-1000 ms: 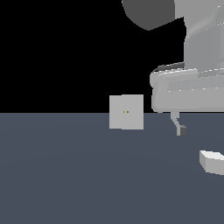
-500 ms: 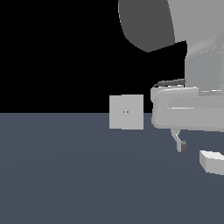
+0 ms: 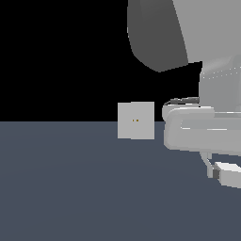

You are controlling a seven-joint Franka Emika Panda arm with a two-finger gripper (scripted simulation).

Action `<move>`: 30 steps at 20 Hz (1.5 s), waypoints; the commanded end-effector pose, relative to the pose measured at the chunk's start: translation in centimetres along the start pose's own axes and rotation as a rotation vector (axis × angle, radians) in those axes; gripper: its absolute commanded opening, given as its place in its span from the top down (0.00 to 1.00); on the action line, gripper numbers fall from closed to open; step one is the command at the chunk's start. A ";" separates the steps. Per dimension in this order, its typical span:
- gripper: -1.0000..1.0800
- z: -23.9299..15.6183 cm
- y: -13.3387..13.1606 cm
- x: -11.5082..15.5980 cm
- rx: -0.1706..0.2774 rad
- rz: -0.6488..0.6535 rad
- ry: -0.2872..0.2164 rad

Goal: Plug the charger into the wall socket.

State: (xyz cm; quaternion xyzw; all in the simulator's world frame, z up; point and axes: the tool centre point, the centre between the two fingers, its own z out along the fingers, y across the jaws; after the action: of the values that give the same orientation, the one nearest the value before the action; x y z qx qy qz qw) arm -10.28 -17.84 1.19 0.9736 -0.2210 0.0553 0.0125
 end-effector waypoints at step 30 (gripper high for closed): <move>1.00 -7.1 -13.3 -0.1 0.015 -0.142 0.001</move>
State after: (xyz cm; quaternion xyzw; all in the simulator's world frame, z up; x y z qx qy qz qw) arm -5.74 -6.57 7.55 0.9859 -0.1569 0.0568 0.0093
